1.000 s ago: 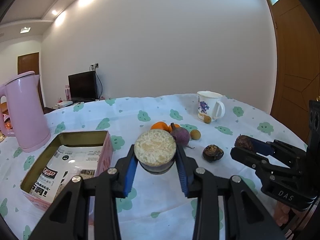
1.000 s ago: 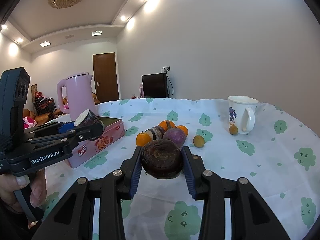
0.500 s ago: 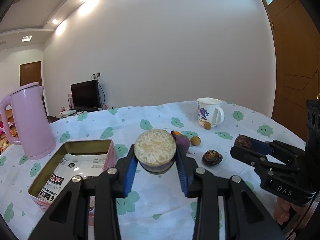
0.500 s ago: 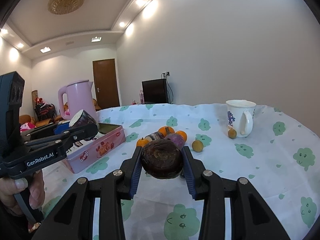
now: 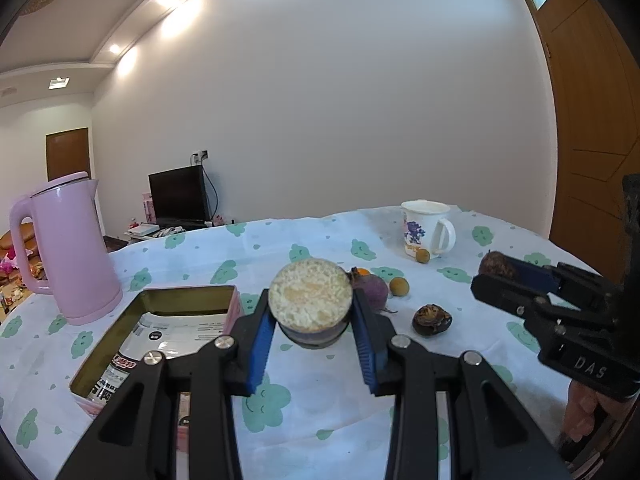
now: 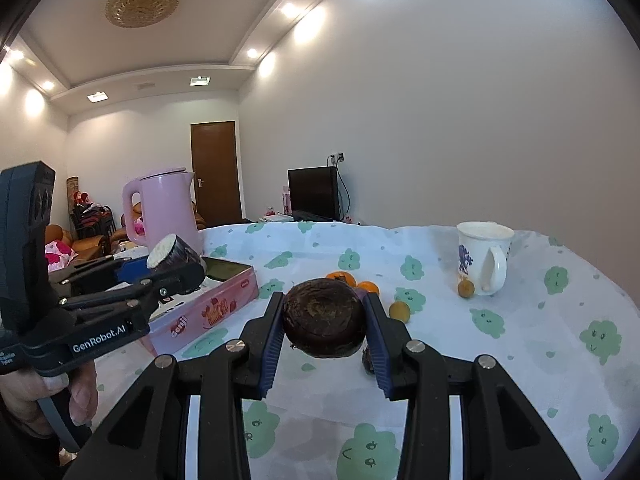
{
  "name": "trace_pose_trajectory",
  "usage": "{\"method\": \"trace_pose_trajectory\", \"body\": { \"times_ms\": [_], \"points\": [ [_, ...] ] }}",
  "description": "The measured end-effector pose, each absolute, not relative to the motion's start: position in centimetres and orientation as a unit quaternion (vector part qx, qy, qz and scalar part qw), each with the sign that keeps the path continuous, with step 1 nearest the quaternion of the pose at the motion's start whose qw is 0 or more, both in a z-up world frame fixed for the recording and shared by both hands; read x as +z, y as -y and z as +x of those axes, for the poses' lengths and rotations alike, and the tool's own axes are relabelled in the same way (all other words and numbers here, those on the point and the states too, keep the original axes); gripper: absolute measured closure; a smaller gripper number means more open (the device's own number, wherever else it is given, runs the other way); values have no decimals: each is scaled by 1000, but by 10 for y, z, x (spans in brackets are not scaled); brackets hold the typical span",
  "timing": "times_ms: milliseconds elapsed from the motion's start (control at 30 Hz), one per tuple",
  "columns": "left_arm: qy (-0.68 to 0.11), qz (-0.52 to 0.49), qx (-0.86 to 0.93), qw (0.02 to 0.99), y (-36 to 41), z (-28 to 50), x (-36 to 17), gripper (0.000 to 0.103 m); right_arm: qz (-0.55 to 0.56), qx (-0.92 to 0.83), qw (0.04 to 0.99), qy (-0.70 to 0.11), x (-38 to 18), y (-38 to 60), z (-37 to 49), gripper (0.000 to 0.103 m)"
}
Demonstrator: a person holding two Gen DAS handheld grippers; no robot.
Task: Organize fruits
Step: 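Lift and carry the cake with the left tool while the right tool carries the chestnut toward the pink tin, then lower the cake into the pink tin and open the left tool while the right tool releases the chestnut there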
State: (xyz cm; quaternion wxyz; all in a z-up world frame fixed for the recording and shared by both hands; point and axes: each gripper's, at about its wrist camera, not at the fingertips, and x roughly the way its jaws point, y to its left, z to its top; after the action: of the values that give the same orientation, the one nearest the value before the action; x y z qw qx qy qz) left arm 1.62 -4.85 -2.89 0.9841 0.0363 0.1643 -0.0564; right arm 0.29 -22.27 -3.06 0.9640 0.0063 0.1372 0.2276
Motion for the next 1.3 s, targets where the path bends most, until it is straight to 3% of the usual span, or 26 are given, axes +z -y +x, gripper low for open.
{"method": "trace_pose_trajectory", "body": {
  "times_ms": [1300],
  "points": [
    [-242, 18, 38, 969, -51, 62, -35, 64, -32, 317, 934, -160, 16, 116, 60, 62]
  ]
}}
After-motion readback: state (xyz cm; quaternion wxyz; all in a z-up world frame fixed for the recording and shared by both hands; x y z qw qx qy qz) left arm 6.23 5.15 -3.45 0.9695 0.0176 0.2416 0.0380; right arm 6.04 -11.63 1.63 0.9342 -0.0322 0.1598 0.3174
